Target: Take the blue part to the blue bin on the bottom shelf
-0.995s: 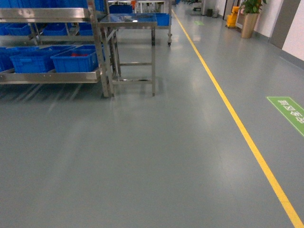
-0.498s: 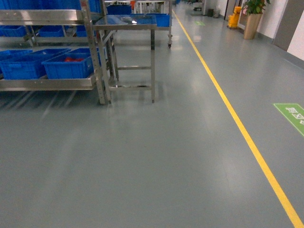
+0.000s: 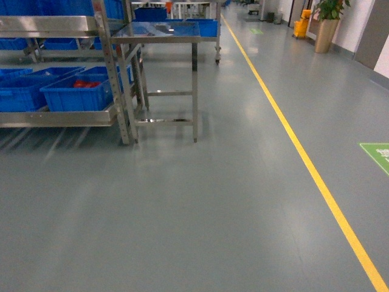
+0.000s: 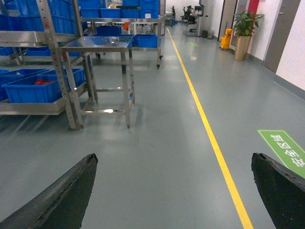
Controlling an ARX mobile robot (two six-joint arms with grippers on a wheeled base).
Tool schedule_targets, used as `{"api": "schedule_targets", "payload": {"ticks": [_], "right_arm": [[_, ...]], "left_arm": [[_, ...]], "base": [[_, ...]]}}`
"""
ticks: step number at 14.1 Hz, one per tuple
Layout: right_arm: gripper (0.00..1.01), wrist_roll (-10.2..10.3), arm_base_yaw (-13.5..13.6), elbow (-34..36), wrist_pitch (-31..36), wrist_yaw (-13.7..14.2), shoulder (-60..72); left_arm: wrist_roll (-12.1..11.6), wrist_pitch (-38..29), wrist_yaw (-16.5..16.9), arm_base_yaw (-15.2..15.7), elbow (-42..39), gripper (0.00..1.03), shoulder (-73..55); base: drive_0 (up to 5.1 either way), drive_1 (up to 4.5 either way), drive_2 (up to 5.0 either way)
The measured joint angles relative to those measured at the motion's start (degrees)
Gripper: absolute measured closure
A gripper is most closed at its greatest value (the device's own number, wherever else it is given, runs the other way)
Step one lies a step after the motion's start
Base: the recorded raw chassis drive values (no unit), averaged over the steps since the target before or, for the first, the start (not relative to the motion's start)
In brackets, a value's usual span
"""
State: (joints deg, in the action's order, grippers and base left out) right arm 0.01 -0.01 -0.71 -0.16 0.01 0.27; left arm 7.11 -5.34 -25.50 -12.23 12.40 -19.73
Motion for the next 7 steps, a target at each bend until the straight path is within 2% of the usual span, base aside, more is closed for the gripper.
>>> {"api": "schedule_targets", "payload": {"ticks": [7], "right_arm": [[0.03, 0.02, 0.00, 0.00, -0.07, 0.00, 0.00]], "left_arm": [[0.00, 0.20, 0.00, 0.00, 0.00, 0.59, 0.09]], "base": [[0.0, 4.24, -4.3]]}}
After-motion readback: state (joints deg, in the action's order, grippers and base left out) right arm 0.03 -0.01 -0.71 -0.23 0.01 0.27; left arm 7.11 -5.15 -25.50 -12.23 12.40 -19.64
